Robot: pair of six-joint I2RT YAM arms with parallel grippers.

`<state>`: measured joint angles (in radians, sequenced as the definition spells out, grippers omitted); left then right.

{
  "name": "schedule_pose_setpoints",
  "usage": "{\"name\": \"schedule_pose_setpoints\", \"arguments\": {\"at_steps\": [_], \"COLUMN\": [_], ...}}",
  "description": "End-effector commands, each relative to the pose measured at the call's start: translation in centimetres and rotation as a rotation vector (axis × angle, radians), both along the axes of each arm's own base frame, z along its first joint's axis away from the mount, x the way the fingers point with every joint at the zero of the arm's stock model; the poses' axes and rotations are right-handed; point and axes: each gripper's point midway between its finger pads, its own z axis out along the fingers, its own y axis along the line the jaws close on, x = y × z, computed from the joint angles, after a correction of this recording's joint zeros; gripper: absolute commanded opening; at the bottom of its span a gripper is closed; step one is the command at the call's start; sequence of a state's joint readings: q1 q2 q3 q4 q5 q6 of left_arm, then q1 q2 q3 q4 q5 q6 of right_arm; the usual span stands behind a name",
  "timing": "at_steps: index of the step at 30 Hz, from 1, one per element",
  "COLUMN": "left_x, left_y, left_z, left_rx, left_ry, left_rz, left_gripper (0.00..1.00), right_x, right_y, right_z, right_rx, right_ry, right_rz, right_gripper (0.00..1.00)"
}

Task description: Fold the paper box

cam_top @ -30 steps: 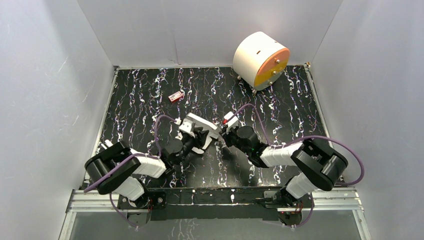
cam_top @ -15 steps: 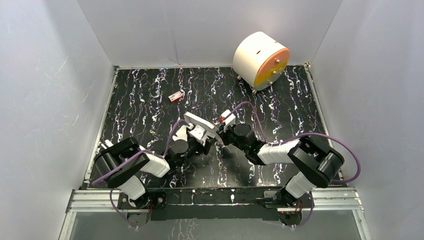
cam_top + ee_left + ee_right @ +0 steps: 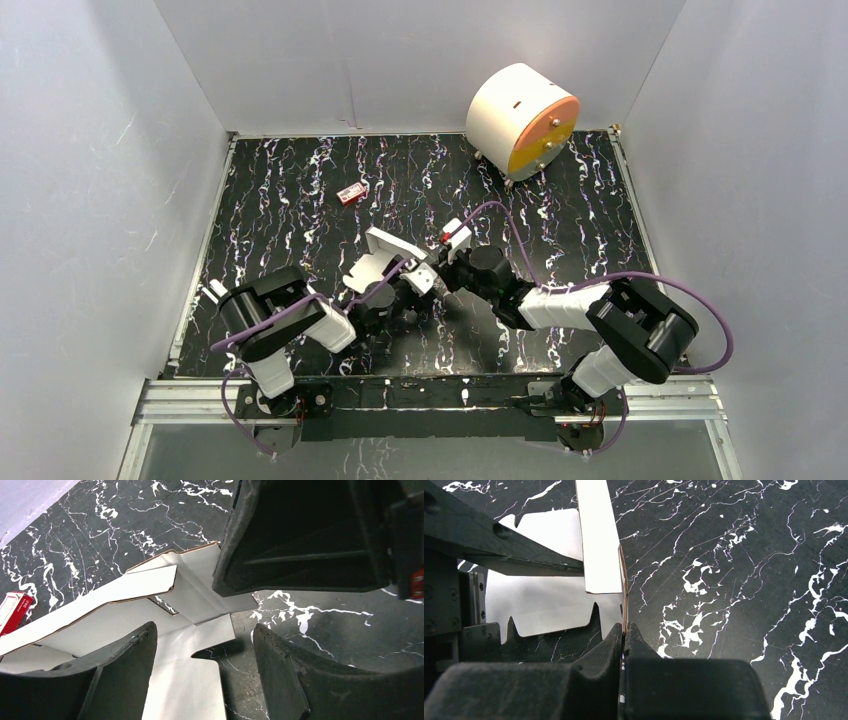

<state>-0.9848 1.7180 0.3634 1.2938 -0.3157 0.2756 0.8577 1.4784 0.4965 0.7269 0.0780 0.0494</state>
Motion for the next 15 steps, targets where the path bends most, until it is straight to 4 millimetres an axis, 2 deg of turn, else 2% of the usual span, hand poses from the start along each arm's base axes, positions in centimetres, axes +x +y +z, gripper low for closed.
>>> {"name": "schedule_pose_setpoints", "arguments": {"at_steps": [1, 7, 15], "left_x": [1.1, 1.9, 2.3], "left_y": [-0.4, -0.2, 0.1], "left_z": [1.5, 1.2, 0.2], "left_rx": [0.009, 0.034, 0.056], "left_ry": [-0.078, -0.090, -0.077], "left_rz": [0.027, 0.067, 0.100], "left_gripper": [0.68, 0.65, 0.55], "right_x": [0.4, 0.2, 0.1], "right_y": [1.1, 1.3, 1.4], "right_z": [3.2, 3.4, 3.5], "right_rx": [0.075, 0.085, 0.091], "right_ry": [-0.045, -0.043, -0.044], "right_rz": [0.014, 0.032, 0.039], "right_gripper": [0.00, 0.00, 0.00]}}
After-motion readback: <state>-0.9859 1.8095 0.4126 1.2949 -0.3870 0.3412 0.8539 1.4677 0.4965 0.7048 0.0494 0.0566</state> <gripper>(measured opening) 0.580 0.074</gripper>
